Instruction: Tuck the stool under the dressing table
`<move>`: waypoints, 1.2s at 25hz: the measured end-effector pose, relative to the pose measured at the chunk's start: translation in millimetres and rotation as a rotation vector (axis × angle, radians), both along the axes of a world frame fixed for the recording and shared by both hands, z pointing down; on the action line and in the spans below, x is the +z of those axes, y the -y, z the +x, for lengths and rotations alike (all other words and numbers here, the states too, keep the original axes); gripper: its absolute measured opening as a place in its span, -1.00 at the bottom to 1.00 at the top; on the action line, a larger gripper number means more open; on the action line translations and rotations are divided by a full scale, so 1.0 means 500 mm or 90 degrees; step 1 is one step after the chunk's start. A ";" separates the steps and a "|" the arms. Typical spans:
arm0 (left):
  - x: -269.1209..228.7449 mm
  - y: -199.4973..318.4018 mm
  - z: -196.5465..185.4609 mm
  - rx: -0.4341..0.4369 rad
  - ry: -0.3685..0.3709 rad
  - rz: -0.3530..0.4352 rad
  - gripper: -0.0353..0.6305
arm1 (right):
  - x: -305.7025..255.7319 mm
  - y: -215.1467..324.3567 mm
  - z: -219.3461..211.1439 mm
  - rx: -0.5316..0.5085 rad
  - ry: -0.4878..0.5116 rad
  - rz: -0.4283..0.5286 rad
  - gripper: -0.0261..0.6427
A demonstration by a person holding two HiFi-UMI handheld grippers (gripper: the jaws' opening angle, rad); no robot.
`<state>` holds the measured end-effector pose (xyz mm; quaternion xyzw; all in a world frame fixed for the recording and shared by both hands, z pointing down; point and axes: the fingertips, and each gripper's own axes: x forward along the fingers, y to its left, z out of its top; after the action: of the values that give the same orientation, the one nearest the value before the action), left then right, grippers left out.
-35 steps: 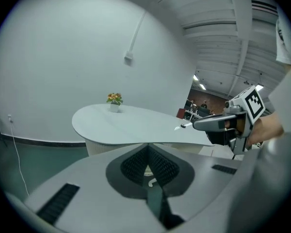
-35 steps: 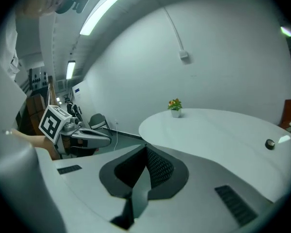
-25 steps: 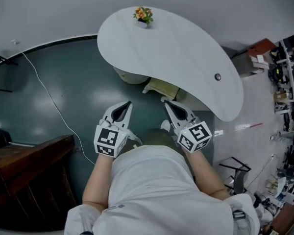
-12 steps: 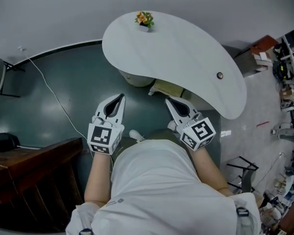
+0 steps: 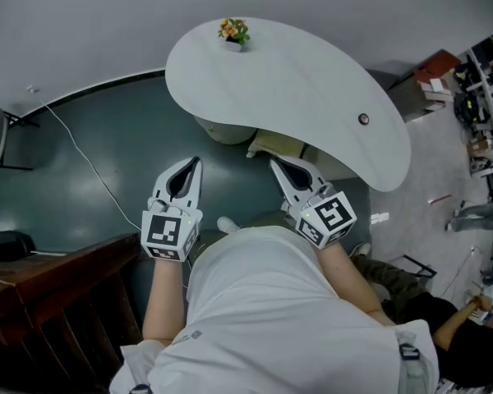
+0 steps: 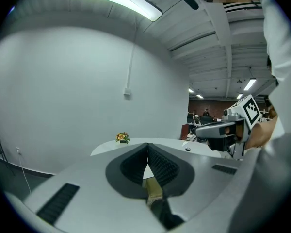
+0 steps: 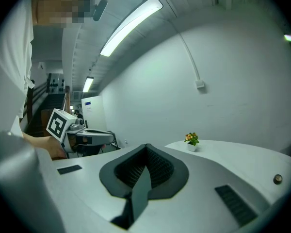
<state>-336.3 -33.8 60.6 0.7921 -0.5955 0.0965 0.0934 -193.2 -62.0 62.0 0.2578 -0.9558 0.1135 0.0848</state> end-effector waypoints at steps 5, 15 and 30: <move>0.005 -0.005 -0.011 -0.006 0.001 -0.004 -0.88 | 0.004 -0.011 -0.014 -0.002 0.001 0.000 -0.89; 0.023 -0.012 -0.017 -0.009 -0.007 -0.020 -0.88 | 0.017 -0.012 -0.015 0.009 0.001 -0.016 -0.89; 0.046 -0.013 0.017 0.003 -0.013 -0.036 -0.88 | 0.028 -0.023 0.022 0.025 -0.008 -0.026 -0.89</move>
<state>-328.0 -27.3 83.8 0.7914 -0.5897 0.1056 0.1215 -182.1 -50.3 76.1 0.2755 -0.9474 0.1334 0.0939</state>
